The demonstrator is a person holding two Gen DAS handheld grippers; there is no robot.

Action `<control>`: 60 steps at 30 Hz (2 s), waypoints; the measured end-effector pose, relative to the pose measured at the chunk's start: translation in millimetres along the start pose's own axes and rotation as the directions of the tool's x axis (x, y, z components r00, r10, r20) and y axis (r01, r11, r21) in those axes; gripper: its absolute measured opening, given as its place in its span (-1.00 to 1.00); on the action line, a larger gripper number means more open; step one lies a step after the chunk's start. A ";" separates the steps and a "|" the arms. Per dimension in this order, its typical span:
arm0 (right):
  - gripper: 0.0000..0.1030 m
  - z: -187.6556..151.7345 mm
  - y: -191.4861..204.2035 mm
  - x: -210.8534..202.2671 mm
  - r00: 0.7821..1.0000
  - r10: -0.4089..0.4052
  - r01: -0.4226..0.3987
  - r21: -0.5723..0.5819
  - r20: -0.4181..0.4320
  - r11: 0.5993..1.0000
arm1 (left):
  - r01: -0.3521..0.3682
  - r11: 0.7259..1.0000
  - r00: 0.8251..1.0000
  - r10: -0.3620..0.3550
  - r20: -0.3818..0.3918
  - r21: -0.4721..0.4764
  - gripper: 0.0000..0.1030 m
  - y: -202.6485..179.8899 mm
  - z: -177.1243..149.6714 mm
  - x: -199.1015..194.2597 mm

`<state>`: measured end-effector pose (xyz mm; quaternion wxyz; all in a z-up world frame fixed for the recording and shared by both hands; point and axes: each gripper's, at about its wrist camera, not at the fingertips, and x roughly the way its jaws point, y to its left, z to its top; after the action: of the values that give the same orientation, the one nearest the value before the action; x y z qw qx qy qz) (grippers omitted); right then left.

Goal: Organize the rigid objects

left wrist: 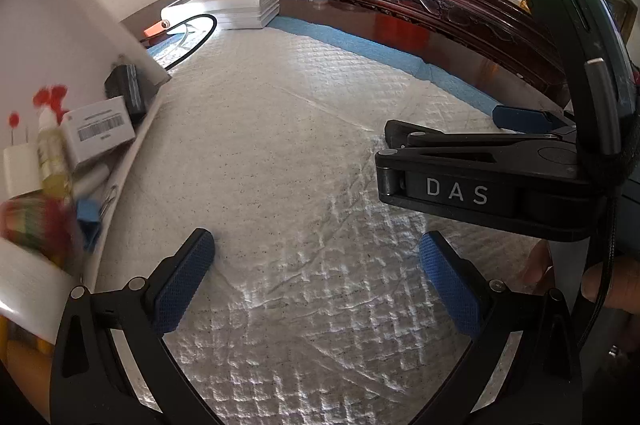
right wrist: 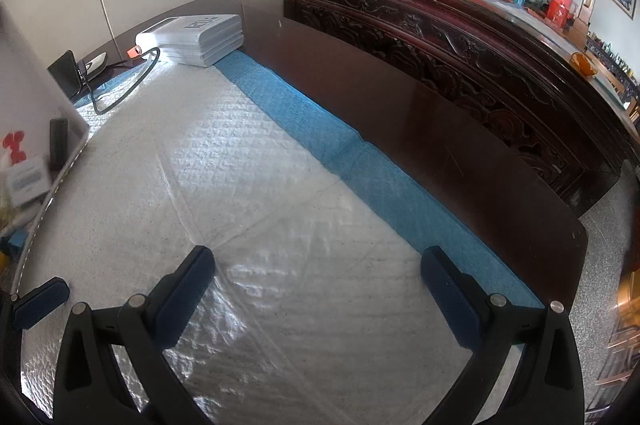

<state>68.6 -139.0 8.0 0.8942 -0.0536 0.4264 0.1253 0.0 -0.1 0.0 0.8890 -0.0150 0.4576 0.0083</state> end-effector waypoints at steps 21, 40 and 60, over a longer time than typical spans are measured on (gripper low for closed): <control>1.00 -0.5 -0.5 -1.4 1.000 0.000 0.000 0.000 0.000 1.000 | 0.001 1.000 1.000 -0.001 0.000 0.000 0.99 1.1 -1.2 0.1; 1.00 -1.7 1.0 -1.6 1.000 0.000 0.000 0.000 0.000 1.000 | 0.001 1.000 1.000 -0.001 0.000 0.000 0.99 1.0 -0.9 -0.6; 1.00 -1.5 1.3 -1.3 1.000 0.000 0.000 0.000 0.000 1.000 | 0.001 1.000 1.000 -0.001 0.000 0.000 0.99 1.0 -0.9 -0.6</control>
<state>66.3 -138.2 8.0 0.8943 -0.0536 0.4263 0.1253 -1.1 0.8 0.0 0.8890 -0.0150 0.4575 0.0079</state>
